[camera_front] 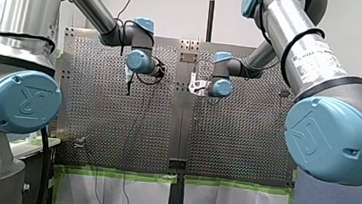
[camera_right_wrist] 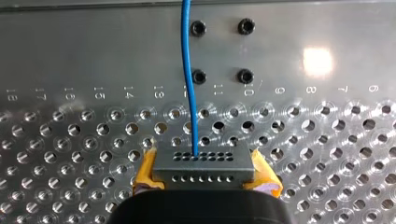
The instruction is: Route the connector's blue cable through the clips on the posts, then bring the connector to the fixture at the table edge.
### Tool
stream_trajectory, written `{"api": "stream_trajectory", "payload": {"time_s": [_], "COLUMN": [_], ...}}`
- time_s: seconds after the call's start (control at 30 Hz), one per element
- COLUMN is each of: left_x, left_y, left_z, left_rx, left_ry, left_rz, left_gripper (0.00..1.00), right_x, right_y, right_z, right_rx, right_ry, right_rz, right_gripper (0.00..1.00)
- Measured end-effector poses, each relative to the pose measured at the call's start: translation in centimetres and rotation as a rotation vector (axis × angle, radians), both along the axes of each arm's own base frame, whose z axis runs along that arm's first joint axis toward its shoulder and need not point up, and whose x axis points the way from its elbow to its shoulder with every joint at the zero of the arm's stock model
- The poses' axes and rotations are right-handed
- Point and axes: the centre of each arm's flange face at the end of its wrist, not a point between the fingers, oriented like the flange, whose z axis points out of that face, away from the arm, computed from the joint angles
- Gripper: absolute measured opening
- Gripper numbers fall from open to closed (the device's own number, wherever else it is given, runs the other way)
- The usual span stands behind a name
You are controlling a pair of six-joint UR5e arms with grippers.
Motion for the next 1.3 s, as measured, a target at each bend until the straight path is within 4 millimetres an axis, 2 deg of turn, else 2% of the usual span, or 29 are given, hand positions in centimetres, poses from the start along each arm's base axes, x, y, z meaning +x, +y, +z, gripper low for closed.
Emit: {"api": "stream_trajectory", "payload": {"time_s": [0.2, 0.53, 0.8, 1.03, 1.3], "left_x": [-1.0, -1.7, -2.7, -1.0, 1.2], "left_y": [-1.8, -6.0, -8.7, -9.4, -8.2], "left_z": [0.4, -0.9, -1.4, -2.7, -2.1], "left_rx": [0.001, 0.044, 0.094, 0.132, 0.135], "left_ry": [0.008, 0.033, 0.033, 0.048, 0.039], "left_rz": [0.000, 0.001, 0.008, 0.074, 0.171], "left_gripper": [1.00, 1.00, 1.00, 1.00, 1.00], "right_x": [-0.2, -0.2, -0.2, -0.2, -0.2], "right_y": [-0.2, -0.3, -0.3, -0.2, -0.2], "right_z": [0.0, 0.0, 0.0, 0.0, 0.0], "right_rx": [-0.002, -0.002, -0.003, -0.002, -0.003], "right_ry": [-0.002, -0.002, -0.003, 0.000, 0.000], "right_rz": [-0.004, -0.004, -0.003, -0.002, -0.002], "right_gripper": [0.02, 0.02, 0.02, 0.02, 0.02]}}
